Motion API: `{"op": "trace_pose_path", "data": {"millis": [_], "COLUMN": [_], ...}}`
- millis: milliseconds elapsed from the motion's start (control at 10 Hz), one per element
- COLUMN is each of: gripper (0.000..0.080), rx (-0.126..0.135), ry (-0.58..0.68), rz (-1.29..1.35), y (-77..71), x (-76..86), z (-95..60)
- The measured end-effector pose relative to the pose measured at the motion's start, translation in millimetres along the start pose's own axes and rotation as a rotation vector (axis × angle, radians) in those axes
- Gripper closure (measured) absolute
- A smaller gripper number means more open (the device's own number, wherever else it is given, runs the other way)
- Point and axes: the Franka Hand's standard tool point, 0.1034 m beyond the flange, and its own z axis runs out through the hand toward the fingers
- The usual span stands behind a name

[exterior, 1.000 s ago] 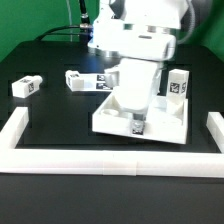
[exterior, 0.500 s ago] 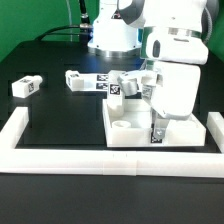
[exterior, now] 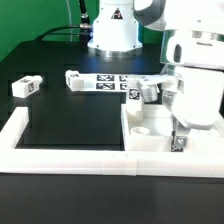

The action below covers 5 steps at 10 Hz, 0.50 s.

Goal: Assemble square table

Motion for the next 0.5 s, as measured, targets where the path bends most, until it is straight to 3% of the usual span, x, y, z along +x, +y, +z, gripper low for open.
{"op": "trace_pose_path", "data": {"millis": [200,500], "gripper": [0.0724,0.0724], "rx": [0.050,0.048], "ry": [-0.030,-0.034], "rz": [0.027,0.042], "y": [2.3,1.3], "x": [0.5,-1.4], "z": [3.7,5.9]}}
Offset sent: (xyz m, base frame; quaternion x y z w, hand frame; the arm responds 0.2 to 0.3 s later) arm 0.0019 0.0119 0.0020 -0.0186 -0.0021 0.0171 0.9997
